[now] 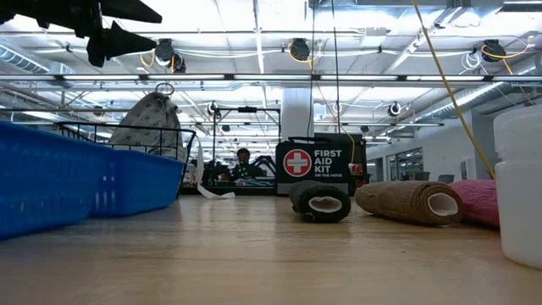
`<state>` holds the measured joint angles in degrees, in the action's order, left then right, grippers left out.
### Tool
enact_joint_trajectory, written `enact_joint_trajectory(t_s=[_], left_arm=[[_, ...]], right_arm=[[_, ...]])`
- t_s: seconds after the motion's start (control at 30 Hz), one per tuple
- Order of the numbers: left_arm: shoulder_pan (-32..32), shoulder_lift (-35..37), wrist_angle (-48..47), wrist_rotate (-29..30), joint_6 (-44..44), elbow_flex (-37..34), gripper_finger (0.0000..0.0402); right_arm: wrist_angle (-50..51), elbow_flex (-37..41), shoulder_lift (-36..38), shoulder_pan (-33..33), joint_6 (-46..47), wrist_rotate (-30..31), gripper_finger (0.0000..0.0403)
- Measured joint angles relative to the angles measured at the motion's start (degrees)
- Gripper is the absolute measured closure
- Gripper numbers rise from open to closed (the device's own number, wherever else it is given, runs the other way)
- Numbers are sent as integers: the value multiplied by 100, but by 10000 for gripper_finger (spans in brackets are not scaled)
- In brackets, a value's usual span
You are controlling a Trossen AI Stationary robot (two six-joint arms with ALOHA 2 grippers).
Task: Pick & Place Medicine items
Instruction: Put the top white pill bottle into the top blue basket
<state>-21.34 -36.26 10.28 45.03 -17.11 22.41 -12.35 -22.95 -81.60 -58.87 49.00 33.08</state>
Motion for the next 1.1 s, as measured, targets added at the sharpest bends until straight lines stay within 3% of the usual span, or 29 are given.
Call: enact_joint_trajectory(t_s=[0.17, 0.43, 0.67, 0.9, 1.1], left_arm=[[0, -16, -4, 1, -2, 0, 117], [0, -25, 24, -2, 5, 0, 124], [0, -25, 24, -2, 46, 0, 122], [54, -27, 356, 0, -223, 28, 131], [257, -657, -673, -787, -99, 1300, 151]], right_arm=[[-755, 87, -469, 60, -341, 75, 191], [-1421, 281, -634, 68, -805, 928, 232], [-1442, 319, -632, 143, -831, 1070, 269], [-1467, 319, -544, 292, -1016, 1232, 274], [-1420, 319, 60, 704, -1670, 1339, 275]])
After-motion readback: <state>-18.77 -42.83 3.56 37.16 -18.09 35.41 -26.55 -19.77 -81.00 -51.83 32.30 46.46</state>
